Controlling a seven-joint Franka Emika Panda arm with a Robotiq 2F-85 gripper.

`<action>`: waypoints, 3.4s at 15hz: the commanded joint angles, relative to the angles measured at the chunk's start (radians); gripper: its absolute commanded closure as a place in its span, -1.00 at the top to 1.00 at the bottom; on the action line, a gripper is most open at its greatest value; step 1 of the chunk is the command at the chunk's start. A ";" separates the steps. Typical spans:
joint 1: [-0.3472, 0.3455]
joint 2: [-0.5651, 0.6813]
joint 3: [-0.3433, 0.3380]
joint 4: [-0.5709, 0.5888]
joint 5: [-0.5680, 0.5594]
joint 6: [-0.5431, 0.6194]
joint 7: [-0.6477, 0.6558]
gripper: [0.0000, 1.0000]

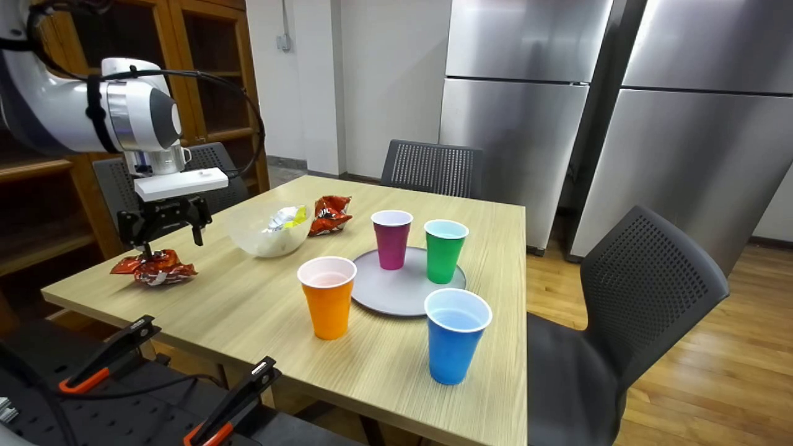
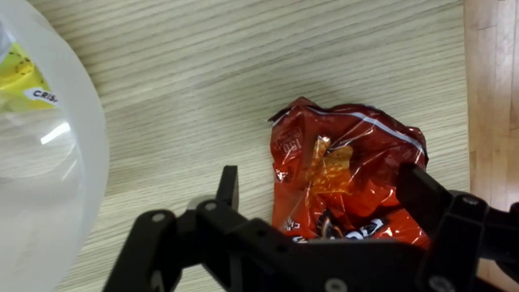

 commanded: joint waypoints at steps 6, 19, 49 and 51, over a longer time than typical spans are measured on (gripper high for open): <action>-0.093 0.073 0.086 0.096 0.098 -0.029 -0.134 1.00; -0.093 0.113 0.081 0.141 0.102 -0.058 -0.142 0.50; 0.000 -0.093 0.095 0.018 0.064 -0.005 -0.123 -1.00; 0.006 -0.133 0.088 0.000 0.064 0.009 -0.112 -1.00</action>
